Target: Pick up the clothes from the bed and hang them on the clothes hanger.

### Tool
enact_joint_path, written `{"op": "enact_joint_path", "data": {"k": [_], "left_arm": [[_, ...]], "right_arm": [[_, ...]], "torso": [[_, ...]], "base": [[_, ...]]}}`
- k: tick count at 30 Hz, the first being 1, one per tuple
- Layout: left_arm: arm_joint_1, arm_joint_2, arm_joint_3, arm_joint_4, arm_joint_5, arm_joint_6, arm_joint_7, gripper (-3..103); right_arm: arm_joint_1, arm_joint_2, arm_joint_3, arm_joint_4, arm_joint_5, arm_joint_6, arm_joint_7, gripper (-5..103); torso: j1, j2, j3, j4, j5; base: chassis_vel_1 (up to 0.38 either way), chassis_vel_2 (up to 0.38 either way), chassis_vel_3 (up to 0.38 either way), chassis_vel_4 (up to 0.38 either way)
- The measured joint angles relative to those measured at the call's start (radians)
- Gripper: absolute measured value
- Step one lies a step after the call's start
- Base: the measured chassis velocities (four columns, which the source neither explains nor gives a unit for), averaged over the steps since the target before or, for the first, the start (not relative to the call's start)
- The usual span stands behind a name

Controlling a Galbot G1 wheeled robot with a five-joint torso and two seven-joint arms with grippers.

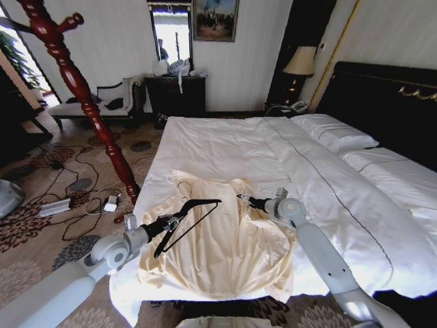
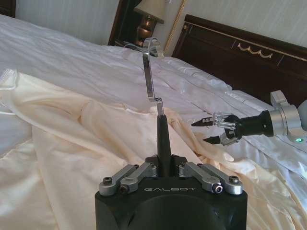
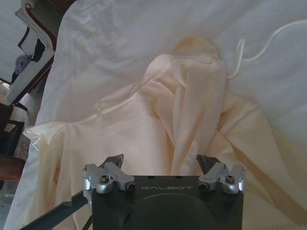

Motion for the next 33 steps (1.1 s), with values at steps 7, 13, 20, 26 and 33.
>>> {"op": "enact_joint_path", "data": {"k": [7,13,20,26,33], "left_arm": [[-0.008,0.000,0.004,0.002,0.000,0.000,0.000,14],[-0.012,-0.002,0.009,0.004,0.000,0.000,-0.001,14],[-0.017,-0.005,0.014,0.005,-0.001,0.000,-0.003,14],[-0.016,-0.006,0.014,0.005,-0.001,0.000,-0.003,14],[-0.013,-0.010,0.015,0.006,-0.001,0.000,-0.003,14]], "right_arm": [[-0.012,-0.007,0.005,-0.016,-0.070,-0.003,-0.022,63],[-0.022,-0.031,0.010,-0.015,-0.118,0.001,-0.041,57],[0.019,-0.011,0.005,-0.063,-0.146,0.030,-0.075,85],[0.107,0.022,-0.032,-0.163,-0.334,0.119,-0.220,100],[0.163,0.063,-0.072,-0.276,-0.490,0.173,-0.300,100]], "torso": [[0.000,0.000,0.000,0.0000,0.0001],[0.000,0.000,0.000,-0.0001,0.0000],[0.000,0.000,0.000,-0.0002,0.0001],[0.000,0.000,0.000,0.0002,-0.0001],[0.000,0.000,0.000,0.0001,0.0000]], "base": [[0.000,0.000,0.000,0.000],[0.000,0.000,0.000,0.000],[0.000,0.000,0.000,0.000],[0.000,0.000,0.000,0.000],[0.000,0.000,0.000,0.000]]}}
